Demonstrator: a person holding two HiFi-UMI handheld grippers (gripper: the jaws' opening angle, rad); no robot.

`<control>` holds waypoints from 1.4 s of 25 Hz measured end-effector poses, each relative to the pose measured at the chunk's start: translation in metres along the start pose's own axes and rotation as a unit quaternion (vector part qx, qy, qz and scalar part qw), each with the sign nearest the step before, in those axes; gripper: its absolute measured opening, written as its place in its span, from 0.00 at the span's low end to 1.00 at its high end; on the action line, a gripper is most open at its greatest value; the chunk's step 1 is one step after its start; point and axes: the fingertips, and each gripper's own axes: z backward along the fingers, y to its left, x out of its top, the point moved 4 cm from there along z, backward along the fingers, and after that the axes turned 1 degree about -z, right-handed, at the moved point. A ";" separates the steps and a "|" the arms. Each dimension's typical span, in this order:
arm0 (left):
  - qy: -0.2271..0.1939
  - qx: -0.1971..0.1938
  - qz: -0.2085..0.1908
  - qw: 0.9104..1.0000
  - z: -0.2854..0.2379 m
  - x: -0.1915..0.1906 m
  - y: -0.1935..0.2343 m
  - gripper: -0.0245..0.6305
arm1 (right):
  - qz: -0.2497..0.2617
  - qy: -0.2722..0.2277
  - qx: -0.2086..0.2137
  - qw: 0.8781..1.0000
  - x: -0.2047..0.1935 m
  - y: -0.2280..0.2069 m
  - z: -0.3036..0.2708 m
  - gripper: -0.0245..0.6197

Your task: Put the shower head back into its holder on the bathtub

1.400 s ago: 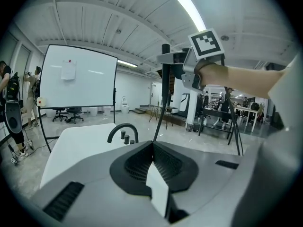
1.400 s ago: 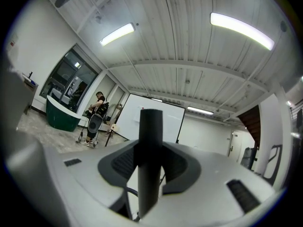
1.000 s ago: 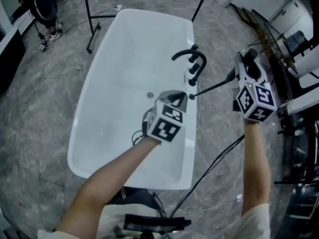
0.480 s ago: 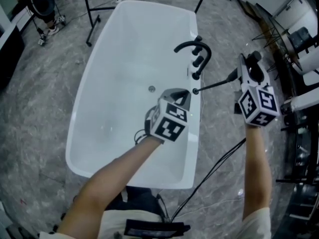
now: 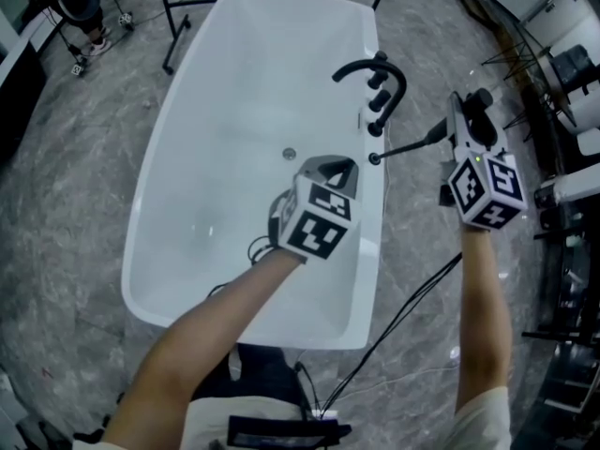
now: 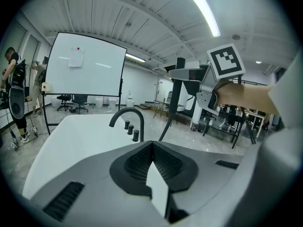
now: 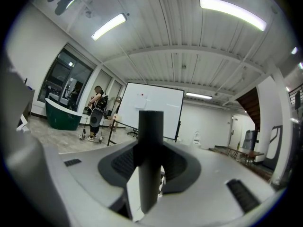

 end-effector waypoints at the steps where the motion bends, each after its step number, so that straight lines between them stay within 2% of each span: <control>1: 0.001 0.001 0.001 1.000 -0.001 -0.002 0.001 0.06 | -0.002 0.001 0.001 1.000 -0.003 0.001 -0.001 0.24; 22: 0.018 -0.004 0.012 1.000 -0.041 -0.027 -0.011 0.06 | -0.035 0.045 0.007 0.998 -0.087 -0.002 -0.017 0.24; 35: 0.050 0.001 0.022 0.999 -0.060 -0.062 -0.015 0.06 | -0.050 0.072 0.016 0.996 -0.139 -0.003 -0.026 0.24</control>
